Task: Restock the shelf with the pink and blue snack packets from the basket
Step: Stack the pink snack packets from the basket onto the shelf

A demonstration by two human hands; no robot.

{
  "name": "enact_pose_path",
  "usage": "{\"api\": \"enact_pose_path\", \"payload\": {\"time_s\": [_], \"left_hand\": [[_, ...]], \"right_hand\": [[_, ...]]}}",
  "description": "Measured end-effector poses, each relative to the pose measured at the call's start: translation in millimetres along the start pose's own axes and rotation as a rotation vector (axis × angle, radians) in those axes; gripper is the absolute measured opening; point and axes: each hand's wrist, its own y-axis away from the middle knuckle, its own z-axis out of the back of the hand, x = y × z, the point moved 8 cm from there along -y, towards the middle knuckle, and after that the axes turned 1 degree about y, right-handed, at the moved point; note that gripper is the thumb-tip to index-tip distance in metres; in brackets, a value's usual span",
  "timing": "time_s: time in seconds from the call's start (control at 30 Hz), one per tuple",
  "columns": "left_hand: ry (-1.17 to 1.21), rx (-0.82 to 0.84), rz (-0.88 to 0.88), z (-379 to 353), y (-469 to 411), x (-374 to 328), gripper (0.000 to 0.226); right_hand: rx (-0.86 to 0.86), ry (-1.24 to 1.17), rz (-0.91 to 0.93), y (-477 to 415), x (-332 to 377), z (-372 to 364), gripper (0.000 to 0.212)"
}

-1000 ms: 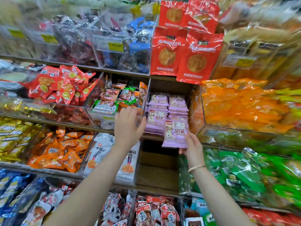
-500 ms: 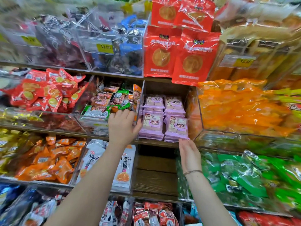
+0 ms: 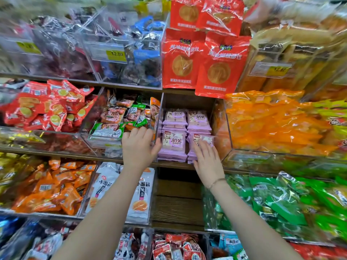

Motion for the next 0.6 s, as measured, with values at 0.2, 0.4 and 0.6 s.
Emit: {"api": "enact_pose_path", "payload": {"time_s": [0.2, 0.4, 0.6], "left_hand": [[0.001, -0.040, -0.014, -1.0, 0.2, 0.6, 0.026], [0.006, -0.043, -0.015, -3.6, 1.8, 0.8, 0.026], [0.007, -0.033, -0.004, -4.9, 1.8, 1.0, 0.027]], "right_hand": [[0.082, 0.105, 0.000, -15.5, -6.9, -17.4, 0.055], [-0.010, 0.030, -0.026, -13.1, -1.6, -10.1, 0.061], [-0.012, 0.100, 0.218, -28.6, 58.0, -18.1, 0.063]]}}
